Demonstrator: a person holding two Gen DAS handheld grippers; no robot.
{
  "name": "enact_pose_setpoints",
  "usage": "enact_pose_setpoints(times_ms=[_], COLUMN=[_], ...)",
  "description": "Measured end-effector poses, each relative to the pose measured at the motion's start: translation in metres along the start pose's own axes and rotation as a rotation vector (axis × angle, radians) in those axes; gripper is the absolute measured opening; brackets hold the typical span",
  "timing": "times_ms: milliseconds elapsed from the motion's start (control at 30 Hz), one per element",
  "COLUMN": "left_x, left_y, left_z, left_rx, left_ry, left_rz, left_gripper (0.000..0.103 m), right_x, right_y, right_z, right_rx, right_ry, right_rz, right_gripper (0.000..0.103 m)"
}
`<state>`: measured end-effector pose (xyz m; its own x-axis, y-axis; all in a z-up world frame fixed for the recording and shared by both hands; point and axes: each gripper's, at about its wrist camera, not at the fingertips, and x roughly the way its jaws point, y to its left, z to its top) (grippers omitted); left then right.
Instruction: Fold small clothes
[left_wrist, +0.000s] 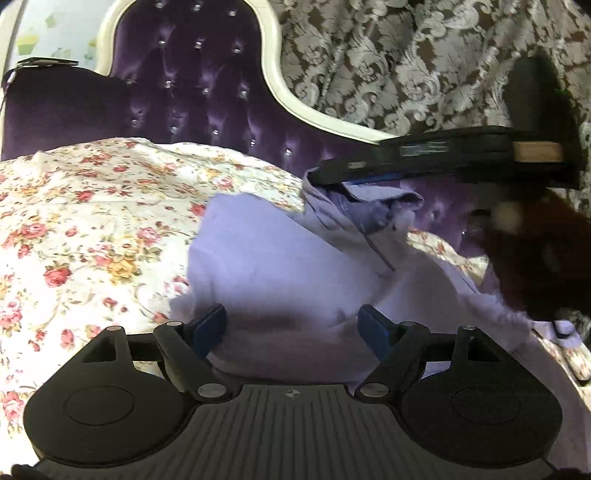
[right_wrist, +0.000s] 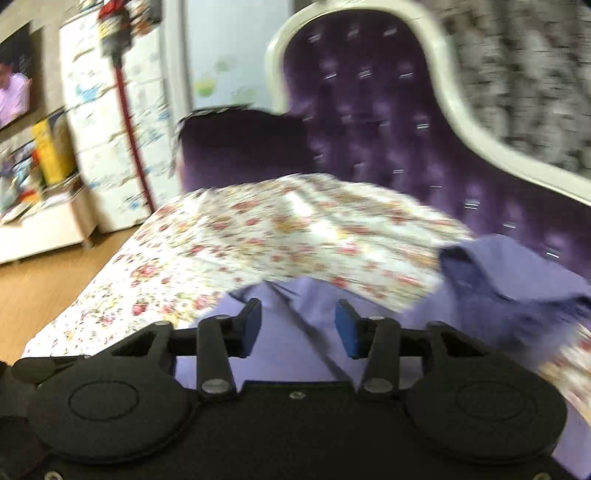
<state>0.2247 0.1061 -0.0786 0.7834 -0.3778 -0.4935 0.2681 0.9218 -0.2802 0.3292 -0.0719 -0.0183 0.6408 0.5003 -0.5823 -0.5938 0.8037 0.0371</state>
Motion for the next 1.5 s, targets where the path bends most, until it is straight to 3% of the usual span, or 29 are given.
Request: enact_pose_setpoints(times_ms=[267, 433, 467, 500, 533, 600, 700, 733, 833, 867, 900, 967, 1067, 1200, 1300, 1400, 1500], left_x=[-0.001, 0.000, 0.000, 0.000, 0.000, 0.000, 0.003, 0.003, 0.001, 0.001, -0.001, -0.004, -0.006, 0.000, -0.001, -0.002, -0.005], left_y=[-0.005, -0.003, -0.003, -0.003, -0.002, -0.001, 0.000, 0.000, 0.002, 0.002, 0.002, 0.000, 0.006, 0.040, 0.056, 0.060, 0.061], left_z=[-0.002, -0.005, -0.006, -0.006, -0.007, -0.009, -0.012, -0.012, -0.012, -0.011, -0.011, -0.011, -0.010, -0.007, -0.001, 0.003, 0.002], left_rx=[0.023, 0.019, 0.018, 0.017, 0.014, 0.003, -0.014, -0.016, -0.025, -0.028, -0.028, -0.019, -0.027, -0.180, -0.238, -0.241, -0.246], left_ry=[0.014, 0.021, 0.021, 0.020, 0.020, 0.021, 0.037, 0.036, 0.033, 0.029, 0.022, 0.001, -0.013, 0.017, 0.015, 0.018, 0.019], left_rz=[0.021, 0.020, 0.021, 0.022, 0.023, 0.021, 0.022, 0.022, 0.020, 0.025, 0.035, 0.069, 0.153, 0.196, 0.201, 0.213, 0.209], left_gripper=[0.078, 0.078, 0.078, 0.078, 0.078, 0.078, 0.079, 0.079, 0.079, 0.079, 0.079, 0.079, 0.080, 0.083, 0.084, 0.085, 0.085], right_x=[0.071, 0.095, 0.096, 0.097, 0.096, 0.091, 0.092, 0.091, 0.081, 0.075, 0.071, 0.067, 0.064, 0.072, 0.086, 0.103, 0.099], right_y=[0.030, 0.029, 0.028, 0.028, 0.028, 0.025, -0.006, -0.010, -0.028, -0.032, -0.033, -0.030, -0.011, 0.003, 0.006, 0.006, 0.002], right_z=[0.006, 0.008, 0.008, 0.008, 0.008, 0.012, 0.015, 0.014, 0.010, 0.010, 0.010, 0.015, 0.018, 0.013, 0.004, -0.006, -0.005], right_rx=[-0.148, -0.150, -0.141, -0.128, -0.123, -0.140, 0.033, 0.038, 0.092, 0.101, 0.098, 0.084, 0.012, -0.015, -0.046, -0.088, -0.045], right_ry=[0.109, 0.174, 0.182, 0.191, 0.191, 0.148, 0.103, 0.098, 0.061, 0.044, 0.034, 0.027, 0.030, 0.054, 0.100, 0.125, 0.066], right_rz=[0.044, 0.051, 0.067, 0.093, 0.117, 0.056, -0.060, -0.097, -0.085, -0.077, -0.062, 0.019, 0.058, 0.106, 0.077, -0.022, -0.106], right_gripper=[0.050, 0.034, 0.025, 0.008, 0.008, 0.005, 0.003, 0.003, 0.004, 0.004, 0.011, 0.017, 0.037, 0.041, 0.042, 0.044, 0.060])
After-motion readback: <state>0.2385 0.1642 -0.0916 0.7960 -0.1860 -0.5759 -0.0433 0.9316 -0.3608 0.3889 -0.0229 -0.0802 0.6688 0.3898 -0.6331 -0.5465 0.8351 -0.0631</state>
